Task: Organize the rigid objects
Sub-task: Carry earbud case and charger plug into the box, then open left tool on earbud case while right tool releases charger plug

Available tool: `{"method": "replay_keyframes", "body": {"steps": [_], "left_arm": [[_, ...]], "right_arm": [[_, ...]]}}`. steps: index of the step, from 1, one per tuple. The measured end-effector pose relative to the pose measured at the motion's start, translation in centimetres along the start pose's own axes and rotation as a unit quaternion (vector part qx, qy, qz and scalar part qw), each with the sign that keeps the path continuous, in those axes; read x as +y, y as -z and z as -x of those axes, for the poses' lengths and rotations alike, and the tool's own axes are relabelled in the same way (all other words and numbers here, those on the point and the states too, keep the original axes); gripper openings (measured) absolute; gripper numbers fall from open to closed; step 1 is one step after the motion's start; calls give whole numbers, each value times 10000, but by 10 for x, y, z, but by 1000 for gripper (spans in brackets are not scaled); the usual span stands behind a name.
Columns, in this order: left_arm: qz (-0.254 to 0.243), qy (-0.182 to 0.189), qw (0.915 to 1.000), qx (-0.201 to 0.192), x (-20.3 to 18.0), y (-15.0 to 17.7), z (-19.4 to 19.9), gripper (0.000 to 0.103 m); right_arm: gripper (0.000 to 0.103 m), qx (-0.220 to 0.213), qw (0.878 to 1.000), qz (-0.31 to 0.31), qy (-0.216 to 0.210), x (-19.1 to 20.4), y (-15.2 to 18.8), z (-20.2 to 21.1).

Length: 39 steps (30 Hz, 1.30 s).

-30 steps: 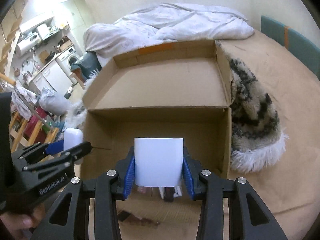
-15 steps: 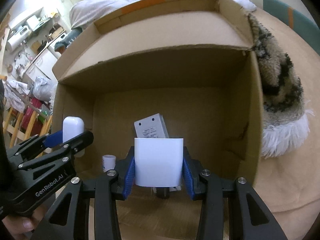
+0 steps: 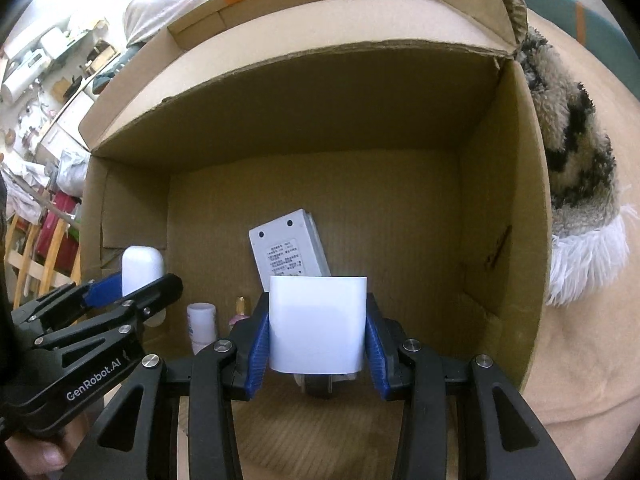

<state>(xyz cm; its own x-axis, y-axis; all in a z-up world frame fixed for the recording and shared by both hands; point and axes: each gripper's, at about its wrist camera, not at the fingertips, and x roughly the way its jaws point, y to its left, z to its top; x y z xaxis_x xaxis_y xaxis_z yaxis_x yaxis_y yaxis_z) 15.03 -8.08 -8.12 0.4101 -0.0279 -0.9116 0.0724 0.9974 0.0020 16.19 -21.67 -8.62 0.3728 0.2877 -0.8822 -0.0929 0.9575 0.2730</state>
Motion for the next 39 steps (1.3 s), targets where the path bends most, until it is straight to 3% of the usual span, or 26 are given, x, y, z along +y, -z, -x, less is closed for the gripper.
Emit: {"method": "replay_keyframes", "body": {"steps": [16,18,20,21,24,29,39], "left_arm": [[-39,-120,9999,74,-2,5,-7,40],[-44,-113,9999,75,-7,4,-2,50],[-14,-69,10000,17,-6,2,2,59],[2,-56,10000,-22,-6,2,5,62],[17,-59,9999,-90,-6,1,8,63],[87,-116,9998,-123,-3,0,9,63],[109,-147,9996,-200,6,-2,15,63]], "right_arm": [[45,-159,9998,-55,-83,-4,3,7],[49,-255,9996,-54,-98,-4,2,11],[64,-381,9991,-97,-170,-5,2,17],[66,-419,9987,-121,-254,-5,2,19],[76,-489,9981,-109,-346,-4,1,23],[103,-680,9966,102,-460,4,1,33],[103,-810,9955,150,-478,5,-2,39]]}}
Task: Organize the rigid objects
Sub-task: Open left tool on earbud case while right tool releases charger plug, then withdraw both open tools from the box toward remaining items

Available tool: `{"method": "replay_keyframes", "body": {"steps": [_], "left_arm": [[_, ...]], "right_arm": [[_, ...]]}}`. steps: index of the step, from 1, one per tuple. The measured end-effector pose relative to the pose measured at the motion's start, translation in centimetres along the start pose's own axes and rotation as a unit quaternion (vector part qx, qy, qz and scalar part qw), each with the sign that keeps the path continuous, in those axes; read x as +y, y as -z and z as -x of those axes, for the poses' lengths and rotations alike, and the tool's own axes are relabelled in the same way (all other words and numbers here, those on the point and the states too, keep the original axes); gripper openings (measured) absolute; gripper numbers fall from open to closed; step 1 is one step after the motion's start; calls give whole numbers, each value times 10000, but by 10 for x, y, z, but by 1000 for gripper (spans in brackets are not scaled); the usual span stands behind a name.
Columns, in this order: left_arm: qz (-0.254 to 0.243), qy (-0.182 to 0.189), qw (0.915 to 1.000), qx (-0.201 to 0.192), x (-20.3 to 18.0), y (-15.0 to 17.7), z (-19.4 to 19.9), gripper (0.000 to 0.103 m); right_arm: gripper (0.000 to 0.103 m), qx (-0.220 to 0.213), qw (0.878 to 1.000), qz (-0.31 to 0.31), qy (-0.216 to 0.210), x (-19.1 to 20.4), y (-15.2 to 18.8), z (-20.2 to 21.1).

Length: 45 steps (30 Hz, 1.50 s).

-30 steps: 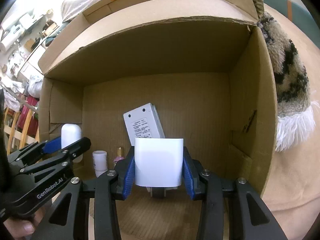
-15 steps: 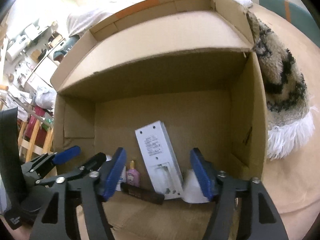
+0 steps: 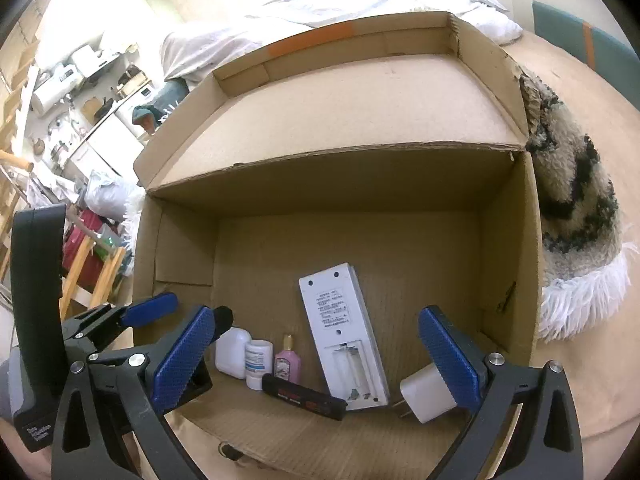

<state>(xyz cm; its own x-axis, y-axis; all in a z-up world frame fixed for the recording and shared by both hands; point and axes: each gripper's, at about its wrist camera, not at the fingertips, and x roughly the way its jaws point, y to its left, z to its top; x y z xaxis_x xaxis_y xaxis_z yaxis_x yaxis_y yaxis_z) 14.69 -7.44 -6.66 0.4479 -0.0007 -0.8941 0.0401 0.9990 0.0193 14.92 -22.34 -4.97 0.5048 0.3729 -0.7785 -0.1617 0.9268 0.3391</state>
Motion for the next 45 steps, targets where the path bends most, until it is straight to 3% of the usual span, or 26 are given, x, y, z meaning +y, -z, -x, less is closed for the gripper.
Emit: {"method": "replay_keyframes", "body": {"steps": [15,26,38,45], "left_arm": [[34,-28,10000,-88,1,1,10,63],[218,12,9997,-149,16,4,44,63],[342,-35,9994,96,34,49,59,63],[461,51,9984,312,48,74,53,63]], "right_arm": [[103,-130,9999,-11,-18,5,-4,10],[103,-292,9996,-22,-12,10,8,43],[103,-172,9998,-41,19,20,45,66],[103,159,9996,-197,106,13,72,63]]}}
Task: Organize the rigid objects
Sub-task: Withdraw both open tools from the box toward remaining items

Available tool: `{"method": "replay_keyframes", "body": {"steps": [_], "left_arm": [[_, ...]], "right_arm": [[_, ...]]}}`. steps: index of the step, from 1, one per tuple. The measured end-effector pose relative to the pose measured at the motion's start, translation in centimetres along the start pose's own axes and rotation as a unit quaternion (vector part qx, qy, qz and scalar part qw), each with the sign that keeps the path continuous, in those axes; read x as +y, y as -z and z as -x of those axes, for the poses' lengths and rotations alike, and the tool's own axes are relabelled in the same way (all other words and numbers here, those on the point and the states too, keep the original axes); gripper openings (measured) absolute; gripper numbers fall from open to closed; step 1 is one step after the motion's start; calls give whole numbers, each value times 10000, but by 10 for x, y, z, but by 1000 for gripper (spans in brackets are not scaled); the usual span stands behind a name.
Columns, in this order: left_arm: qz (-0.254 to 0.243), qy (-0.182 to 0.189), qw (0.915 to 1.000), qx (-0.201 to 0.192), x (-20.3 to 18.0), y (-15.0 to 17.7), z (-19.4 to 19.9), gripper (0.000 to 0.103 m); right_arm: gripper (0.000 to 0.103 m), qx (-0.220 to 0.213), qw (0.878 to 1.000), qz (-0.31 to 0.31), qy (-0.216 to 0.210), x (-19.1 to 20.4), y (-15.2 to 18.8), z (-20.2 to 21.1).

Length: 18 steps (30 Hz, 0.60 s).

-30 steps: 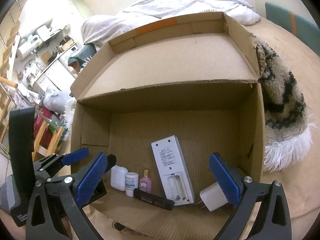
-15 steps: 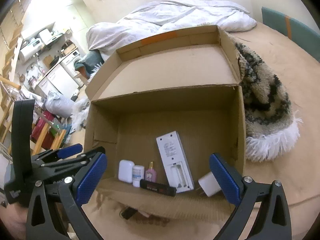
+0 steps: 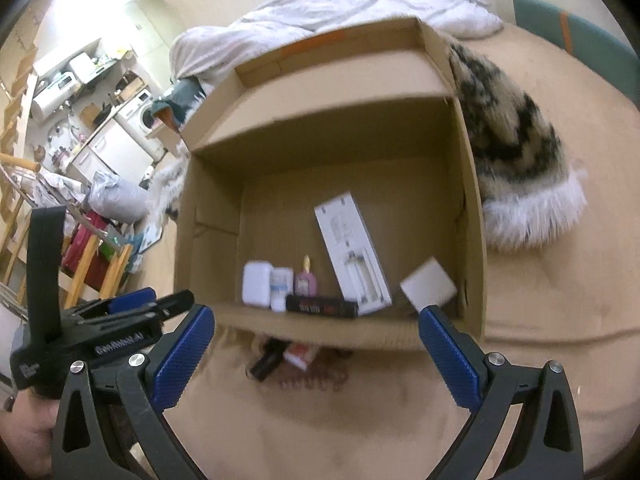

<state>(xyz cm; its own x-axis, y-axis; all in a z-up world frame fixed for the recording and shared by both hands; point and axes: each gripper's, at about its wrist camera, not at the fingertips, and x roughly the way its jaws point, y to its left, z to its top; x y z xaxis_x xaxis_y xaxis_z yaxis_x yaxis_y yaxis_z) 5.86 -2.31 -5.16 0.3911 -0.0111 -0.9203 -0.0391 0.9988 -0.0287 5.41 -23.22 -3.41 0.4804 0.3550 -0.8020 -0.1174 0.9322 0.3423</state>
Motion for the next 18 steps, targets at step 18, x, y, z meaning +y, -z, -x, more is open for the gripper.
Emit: {"method": "replay_keyframes", "body": {"steps": [18], "left_arm": [[995,26,9941,436,34,3,-15,65]], "right_arm": [[103,952,9875,-1257,-47,-40,25,-47]]}}
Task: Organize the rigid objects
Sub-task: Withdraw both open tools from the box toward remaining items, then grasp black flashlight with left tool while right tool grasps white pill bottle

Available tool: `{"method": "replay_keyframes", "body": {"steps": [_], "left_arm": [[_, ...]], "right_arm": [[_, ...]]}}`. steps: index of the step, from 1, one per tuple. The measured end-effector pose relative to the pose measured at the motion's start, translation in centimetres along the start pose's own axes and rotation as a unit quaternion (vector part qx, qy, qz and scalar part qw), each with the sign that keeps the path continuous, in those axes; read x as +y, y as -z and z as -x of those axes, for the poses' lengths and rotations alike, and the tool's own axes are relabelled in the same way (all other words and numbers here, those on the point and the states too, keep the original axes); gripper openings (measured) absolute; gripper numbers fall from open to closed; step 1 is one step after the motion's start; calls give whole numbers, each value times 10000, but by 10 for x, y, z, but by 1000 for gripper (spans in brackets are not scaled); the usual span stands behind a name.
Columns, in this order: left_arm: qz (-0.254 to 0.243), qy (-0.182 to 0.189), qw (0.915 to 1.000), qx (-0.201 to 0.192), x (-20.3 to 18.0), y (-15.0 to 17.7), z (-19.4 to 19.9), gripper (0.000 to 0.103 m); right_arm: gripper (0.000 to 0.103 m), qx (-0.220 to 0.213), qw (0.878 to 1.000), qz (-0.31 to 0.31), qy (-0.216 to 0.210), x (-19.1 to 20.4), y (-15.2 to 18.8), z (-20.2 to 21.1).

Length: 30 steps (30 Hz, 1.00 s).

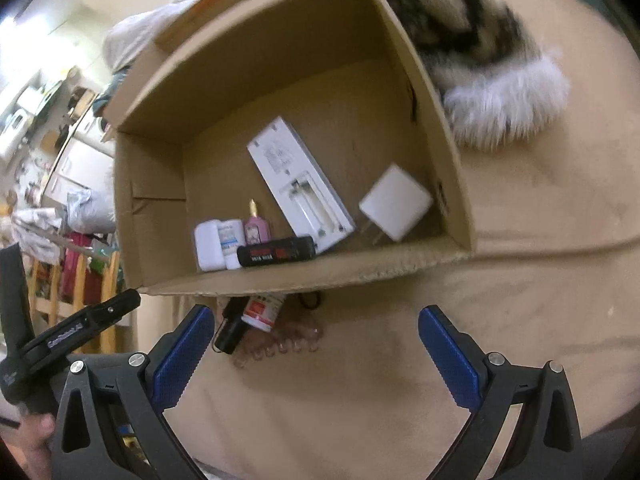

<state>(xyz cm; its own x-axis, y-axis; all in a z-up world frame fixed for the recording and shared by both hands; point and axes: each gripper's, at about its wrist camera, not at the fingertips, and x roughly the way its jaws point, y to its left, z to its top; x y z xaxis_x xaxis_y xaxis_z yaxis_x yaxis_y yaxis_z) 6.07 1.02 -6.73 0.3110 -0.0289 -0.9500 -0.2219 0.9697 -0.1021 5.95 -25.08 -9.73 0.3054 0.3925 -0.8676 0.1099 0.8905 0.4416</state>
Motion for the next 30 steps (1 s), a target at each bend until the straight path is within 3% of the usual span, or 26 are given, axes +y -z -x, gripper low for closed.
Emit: {"method": "replay_keyframes", "body": {"steps": [4,5,7,9,14,16,21,25,30], "left_arm": [[-30,-69,10000,2,-2,1,2,65],[-56,-40,9999,81,-3,2,-1,65],[-89,19,9997,212,-6,4,-4,65],[-144,-1,9997,221,-7,6,-5,65],[-342,-68,9990,290,-12,14,-9,65],[-367,-91,9987,342,-12,17,-13,65],[-406,-44,9979,509,-16,21,-22,65],[-430,246,9962,714,-23,27,-33,65],[-1104,391,9883,971,-53,42,-54,63]], "right_arm": [[100,402,9989,-96,-213,5,1,-22],[84,516,9982,-65,-313,10,-1,-28],[63,711,9957,-207,-554,16,-4,-41],[57,823,9939,-337,-655,20,-7,-53],[46,873,9953,-176,-374,33,-12,-78],[31,882,9954,-118,-350,35,-14,-79],[29,964,9948,177,-265,40,-8,-69],[29,949,9943,224,-422,34,4,-44],[29,646,9959,-47,-626,13,24,-12]]}}
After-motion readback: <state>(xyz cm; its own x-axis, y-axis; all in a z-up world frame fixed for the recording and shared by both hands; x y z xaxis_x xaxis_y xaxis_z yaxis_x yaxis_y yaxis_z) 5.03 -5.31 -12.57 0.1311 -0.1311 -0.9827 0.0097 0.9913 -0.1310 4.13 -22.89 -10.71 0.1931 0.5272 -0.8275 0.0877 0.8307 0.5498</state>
